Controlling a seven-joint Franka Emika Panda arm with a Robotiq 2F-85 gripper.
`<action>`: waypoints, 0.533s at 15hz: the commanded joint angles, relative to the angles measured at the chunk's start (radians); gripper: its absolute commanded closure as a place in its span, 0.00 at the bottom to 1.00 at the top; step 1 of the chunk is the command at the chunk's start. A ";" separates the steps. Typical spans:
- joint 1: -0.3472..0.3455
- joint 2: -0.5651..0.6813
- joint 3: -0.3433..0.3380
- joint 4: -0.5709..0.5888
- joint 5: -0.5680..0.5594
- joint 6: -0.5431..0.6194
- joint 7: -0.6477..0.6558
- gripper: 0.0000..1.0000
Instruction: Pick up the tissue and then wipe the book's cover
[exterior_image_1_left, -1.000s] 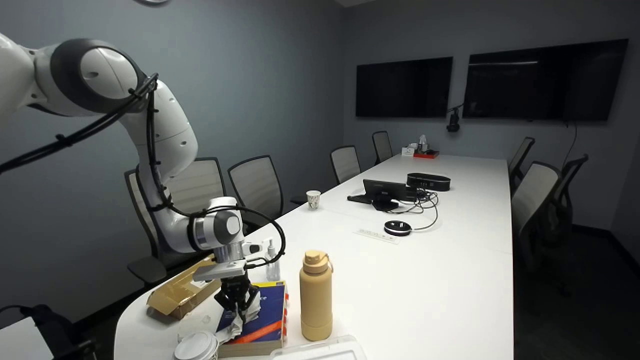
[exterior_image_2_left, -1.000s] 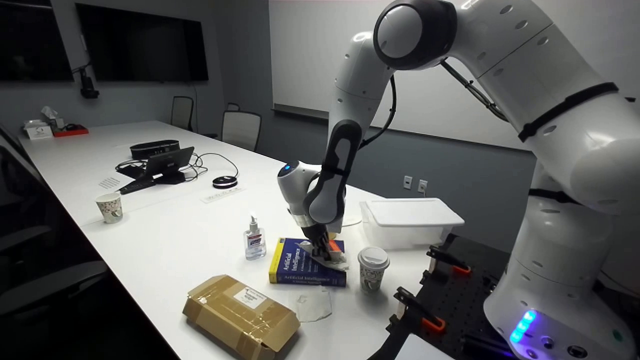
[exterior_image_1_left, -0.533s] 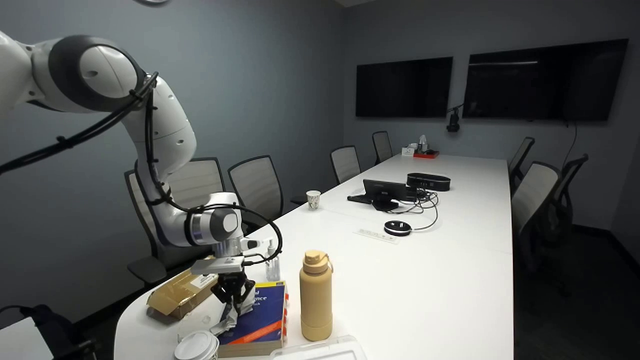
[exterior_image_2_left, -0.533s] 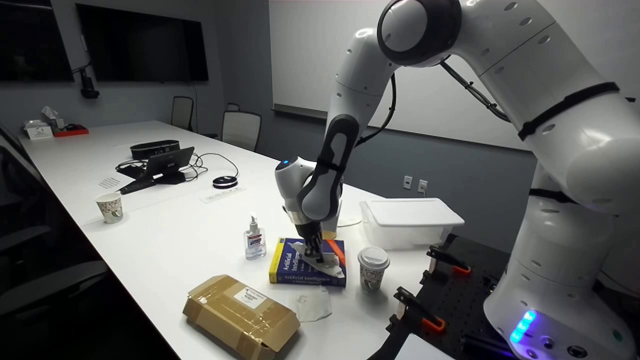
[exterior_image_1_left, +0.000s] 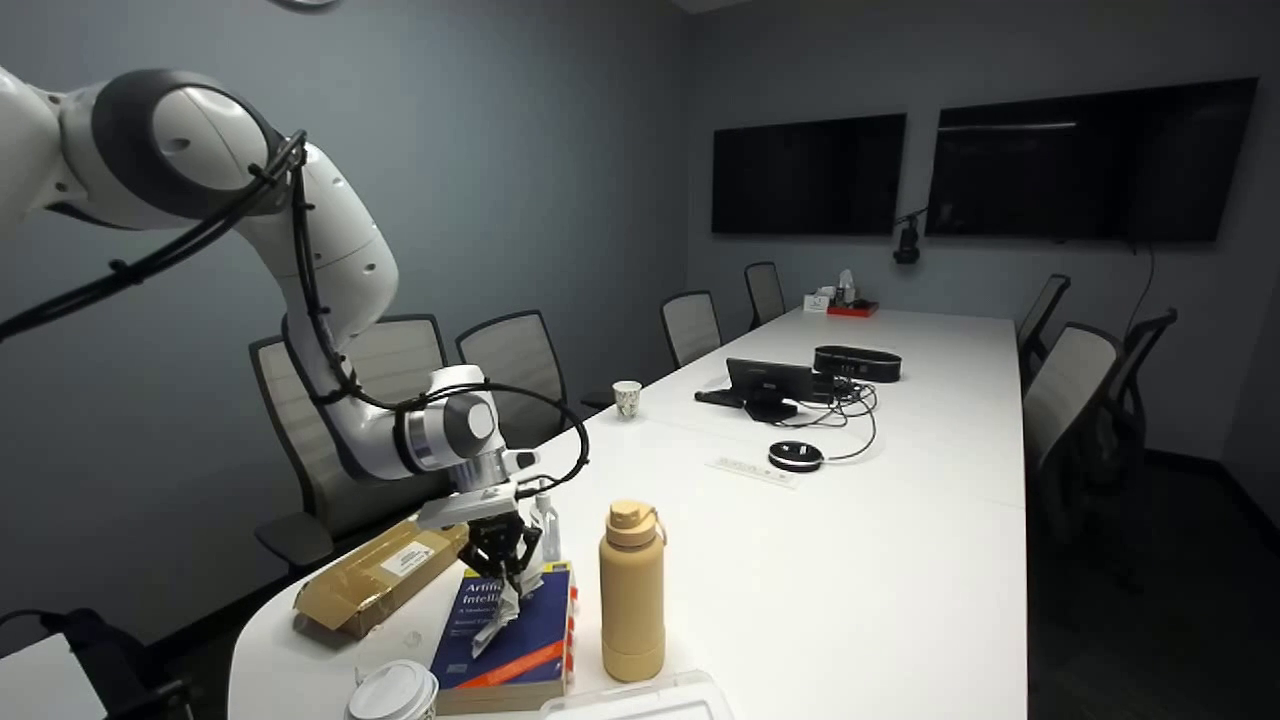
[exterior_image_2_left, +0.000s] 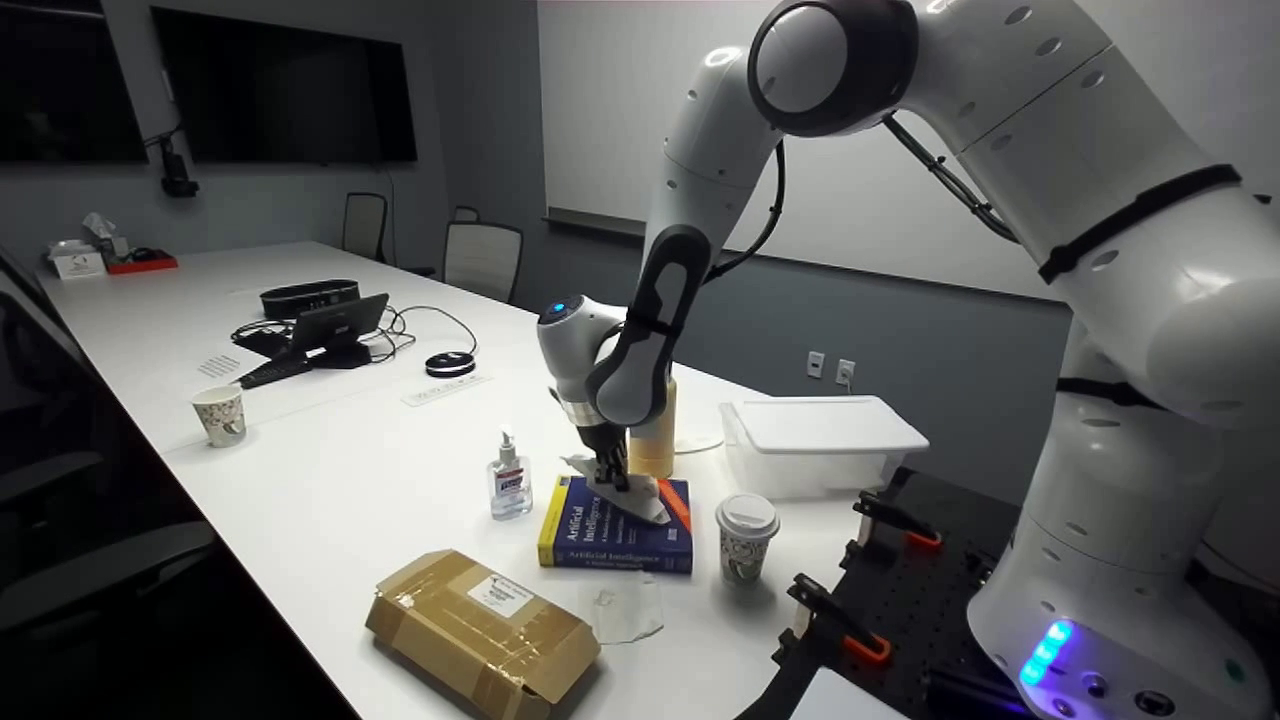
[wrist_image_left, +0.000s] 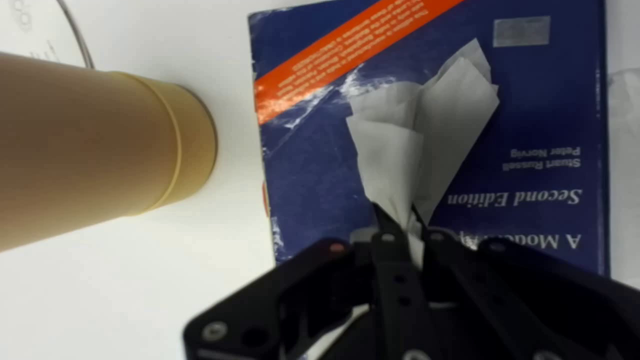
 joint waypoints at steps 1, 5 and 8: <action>0.051 0.050 -0.053 0.078 -0.062 -0.038 0.002 0.99; 0.072 0.116 -0.066 0.136 -0.127 -0.048 0.015 0.99; 0.076 0.151 -0.047 0.157 -0.139 -0.040 0.013 0.99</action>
